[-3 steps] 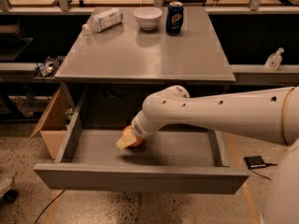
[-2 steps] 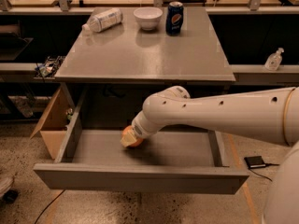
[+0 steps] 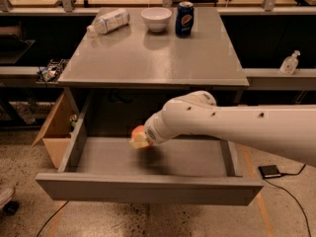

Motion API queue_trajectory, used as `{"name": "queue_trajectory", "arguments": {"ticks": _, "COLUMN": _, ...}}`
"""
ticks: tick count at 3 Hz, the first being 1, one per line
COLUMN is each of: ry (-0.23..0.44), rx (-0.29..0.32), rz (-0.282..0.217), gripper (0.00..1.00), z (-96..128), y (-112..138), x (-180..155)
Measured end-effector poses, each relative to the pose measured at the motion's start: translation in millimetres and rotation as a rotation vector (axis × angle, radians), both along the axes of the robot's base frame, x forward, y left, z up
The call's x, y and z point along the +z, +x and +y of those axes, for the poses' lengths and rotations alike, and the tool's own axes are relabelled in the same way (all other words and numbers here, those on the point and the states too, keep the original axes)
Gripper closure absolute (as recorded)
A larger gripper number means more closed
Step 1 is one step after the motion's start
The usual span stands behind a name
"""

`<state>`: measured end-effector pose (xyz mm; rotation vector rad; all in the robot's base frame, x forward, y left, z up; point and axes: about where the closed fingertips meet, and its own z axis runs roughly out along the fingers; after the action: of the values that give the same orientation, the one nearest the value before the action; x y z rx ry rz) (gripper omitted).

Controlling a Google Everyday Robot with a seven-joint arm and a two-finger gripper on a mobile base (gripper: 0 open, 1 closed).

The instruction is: Pick orange from top drawer and place on counter

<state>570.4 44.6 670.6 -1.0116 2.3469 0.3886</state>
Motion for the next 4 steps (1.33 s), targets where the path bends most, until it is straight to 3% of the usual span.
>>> {"name": "queue_trajectory", "arguments": {"ticks": 1, "ry": 0.063, "rx": -0.056, "rz": -0.155, "gripper": 1.0, "z": -35, "y": 0, "x": 60}}
{"name": "queue_trajectory", "arguments": {"ticks": 2, "ry": 0.088, "rx": -0.114, "rz": -0.243, "gripper": 1.0, "z": -69, "y": 4, "x": 96}}
{"name": "queue_trajectory", "arguments": {"ticks": 4, "ry": 0.088, "rx": -0.2, "rz": -0.356, "gripper": 1.0, "z": -124, "y": 24, "x": 157}}
